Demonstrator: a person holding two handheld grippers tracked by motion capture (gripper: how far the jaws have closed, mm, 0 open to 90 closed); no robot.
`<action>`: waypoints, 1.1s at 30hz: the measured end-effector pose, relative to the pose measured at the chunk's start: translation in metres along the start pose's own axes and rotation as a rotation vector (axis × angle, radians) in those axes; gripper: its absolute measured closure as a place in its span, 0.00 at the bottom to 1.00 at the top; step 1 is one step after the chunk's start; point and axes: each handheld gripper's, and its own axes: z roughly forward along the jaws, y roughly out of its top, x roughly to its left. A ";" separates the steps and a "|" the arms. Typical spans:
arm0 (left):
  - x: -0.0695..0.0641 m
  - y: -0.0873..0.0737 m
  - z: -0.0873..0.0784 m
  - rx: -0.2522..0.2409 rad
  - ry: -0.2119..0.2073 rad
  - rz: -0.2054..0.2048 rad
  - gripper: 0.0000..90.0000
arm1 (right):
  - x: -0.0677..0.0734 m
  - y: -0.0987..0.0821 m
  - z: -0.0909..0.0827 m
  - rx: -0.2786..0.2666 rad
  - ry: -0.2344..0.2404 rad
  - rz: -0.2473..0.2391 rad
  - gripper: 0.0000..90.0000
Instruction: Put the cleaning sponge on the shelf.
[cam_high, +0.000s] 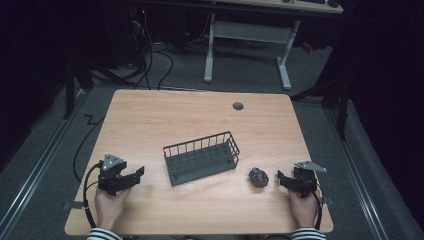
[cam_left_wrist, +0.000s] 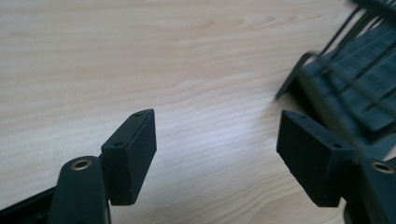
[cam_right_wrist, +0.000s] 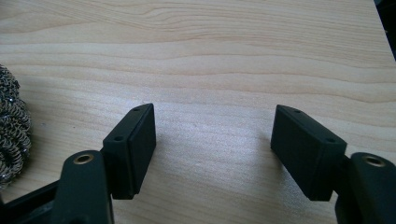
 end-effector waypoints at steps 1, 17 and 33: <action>0.004 -0.006 0.002 0.003 0.012 -0.010 0.32 | 0.000 0.000 0.000 0.002 0.000 0.003 0.35; 0.020 -0.024 0.016 0.041 0.136 -0.001 0.31 | 0.001 0.000 0.000 0.007 0.025 -0.018 0.31; 0.021 -0.023 0.018 0.049 0.164 0.004 0.29 | -0.001 -0.004 -0.016 0.052 0.063 -0.025 0.31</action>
